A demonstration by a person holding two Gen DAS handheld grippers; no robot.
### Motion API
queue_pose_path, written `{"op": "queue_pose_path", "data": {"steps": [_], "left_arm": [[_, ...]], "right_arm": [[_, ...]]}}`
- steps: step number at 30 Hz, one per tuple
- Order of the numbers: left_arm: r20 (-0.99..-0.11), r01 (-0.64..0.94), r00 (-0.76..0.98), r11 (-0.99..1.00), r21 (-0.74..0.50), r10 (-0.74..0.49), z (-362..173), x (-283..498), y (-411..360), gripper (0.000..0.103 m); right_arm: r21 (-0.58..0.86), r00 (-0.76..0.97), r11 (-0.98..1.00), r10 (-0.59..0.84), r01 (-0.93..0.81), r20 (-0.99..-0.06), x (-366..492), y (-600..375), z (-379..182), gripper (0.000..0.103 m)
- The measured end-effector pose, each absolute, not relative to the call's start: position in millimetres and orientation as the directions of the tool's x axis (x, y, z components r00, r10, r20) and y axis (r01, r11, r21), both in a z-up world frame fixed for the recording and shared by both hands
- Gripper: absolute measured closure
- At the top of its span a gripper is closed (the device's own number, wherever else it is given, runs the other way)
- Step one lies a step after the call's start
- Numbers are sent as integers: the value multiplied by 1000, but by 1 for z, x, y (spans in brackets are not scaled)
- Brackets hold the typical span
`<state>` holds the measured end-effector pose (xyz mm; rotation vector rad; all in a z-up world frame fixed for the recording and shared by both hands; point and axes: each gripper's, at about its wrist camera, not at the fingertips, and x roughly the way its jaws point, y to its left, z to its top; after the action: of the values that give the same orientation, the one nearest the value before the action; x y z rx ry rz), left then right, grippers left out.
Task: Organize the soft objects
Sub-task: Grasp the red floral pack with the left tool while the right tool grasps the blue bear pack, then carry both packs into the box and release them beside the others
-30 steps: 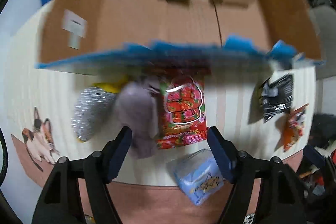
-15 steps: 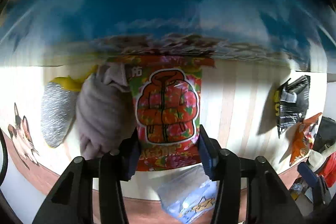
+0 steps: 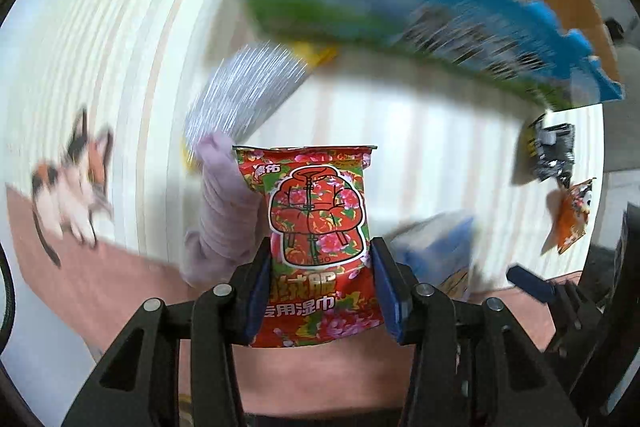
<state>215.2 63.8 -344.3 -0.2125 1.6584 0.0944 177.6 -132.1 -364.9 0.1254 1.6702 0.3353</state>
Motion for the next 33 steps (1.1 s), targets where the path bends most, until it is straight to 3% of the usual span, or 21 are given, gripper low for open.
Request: {"op": "queue_pose_path", "data": {"steps": [5, 9, 11, 13, 14, 20, 23, 26, 28, 33], "left_arm": [[-982, -276, -138, 957, -86, -129, -375, 188, 92, 66], [-982, -270, -136, 958, -95, -135, -387, 181, 95, 66], [-984, -232, -133, 969, -86, -119, -390, 182, 92, 66], [-986, -198, -126, 977, -81, -107, -397, 184, 81, 58], [-987, -176, -127, 982, -72, -95, -400, 187, 77, 49], [-977, -113, -192, 991, -68, -89, -429, 200, 63, 39], [-982, -109, -176, 993, -44, -62, -435, 201, 55, 44], [-986, -119, -156, 992, -45, -64, -434, 198, 47, 58], [-987, -133, -140, 989, -64, -82, -426, 196, 42, 60], [-975, -195, -67, 961, -196, -212, -384, 186, 37, 60]], "right_arm": [[246, -165, 952, 217, -184, -962, 169, -102, -387, 3], [211, -189, 958, 174, -196, -966, 164, -88, -402, 30], [191, -180, 962, 156, -196, -971, 163, -88, -403, 33], [184, -187, 963, 147, -197, -971, 160, -91, -405, 33], [181, -189, 964, 144, -194, -971, 160, -92, -404, 33], [156, -204, 970, 117, -187, -972, 181, -68, -418, 32], [136, -207, 974, 97, -183, -974, 185, -61, -421, 32], [127, -192, 979, 95, -161, -977, 188, -61, -420, 45], [148, -185, 979, 120, -142, -975, 186, -65, -418, 54], [208, -169, 974, 190, -94, -967, 183, -82, -397, 57]]}}
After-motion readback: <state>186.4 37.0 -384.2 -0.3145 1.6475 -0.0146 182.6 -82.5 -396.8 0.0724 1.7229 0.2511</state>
